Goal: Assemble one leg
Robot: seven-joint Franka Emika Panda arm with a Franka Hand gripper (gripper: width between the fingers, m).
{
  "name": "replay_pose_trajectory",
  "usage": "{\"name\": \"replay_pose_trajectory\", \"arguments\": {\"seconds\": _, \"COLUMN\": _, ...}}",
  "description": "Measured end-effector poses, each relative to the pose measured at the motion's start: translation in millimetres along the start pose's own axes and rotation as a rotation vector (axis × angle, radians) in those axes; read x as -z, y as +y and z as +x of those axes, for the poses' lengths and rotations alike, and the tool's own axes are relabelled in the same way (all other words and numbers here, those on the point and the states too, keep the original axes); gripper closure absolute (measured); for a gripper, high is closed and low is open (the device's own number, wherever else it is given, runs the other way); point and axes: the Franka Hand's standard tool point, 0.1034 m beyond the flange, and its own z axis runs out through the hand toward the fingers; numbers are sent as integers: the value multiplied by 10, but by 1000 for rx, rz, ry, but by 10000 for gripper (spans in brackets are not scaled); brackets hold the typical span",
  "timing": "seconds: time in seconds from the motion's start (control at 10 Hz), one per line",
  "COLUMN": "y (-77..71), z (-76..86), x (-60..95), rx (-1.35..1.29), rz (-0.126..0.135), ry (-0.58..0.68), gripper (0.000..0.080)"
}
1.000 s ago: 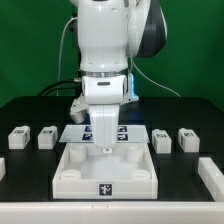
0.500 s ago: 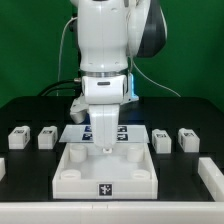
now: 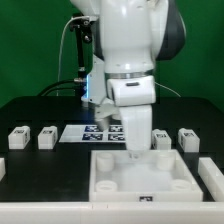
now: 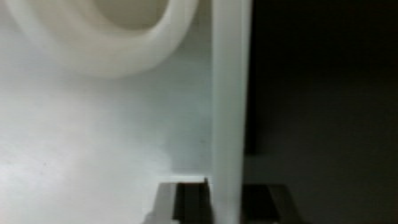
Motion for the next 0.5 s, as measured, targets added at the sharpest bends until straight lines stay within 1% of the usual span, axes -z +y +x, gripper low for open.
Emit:
{"name": "replay_pose_trajectory", "arguments": {"seconds": 0.1, "y": 86, "z": 91, "x": -11, "rx": -13, "rz": -8, "ry": 6, "gripper": 741}}
{"name": "replay_pose_trajectory", "arguments": {"seconds": 0.2, "y": 116, "z": 141, "x": -18, "rx": -14, "rz": -8, "ry": 9, "gripper": 741}}
{"name": "replay_pose_trajectory", "arguments": {"seconds": 0.3, "y": 117, "z": 177, "x": -22, "rx": -15, "rz": -7, "ry": 11, "gripper": 741}}
{"name": "replay_pose_trajectory", "arguments": {"seconds": 0.4, "y": 119, "z": 194, "x": -24, "rx": -16, "rz": 3, "ry": 10, "gripper": 741}}
{"name": "replay_pose_trajectory", "arguments": {"seconds": 0.5, "y": 119, "z": 192, "x": -24, "rx": -17, "rz": 5, "ry": 9, "gripper": 741}}
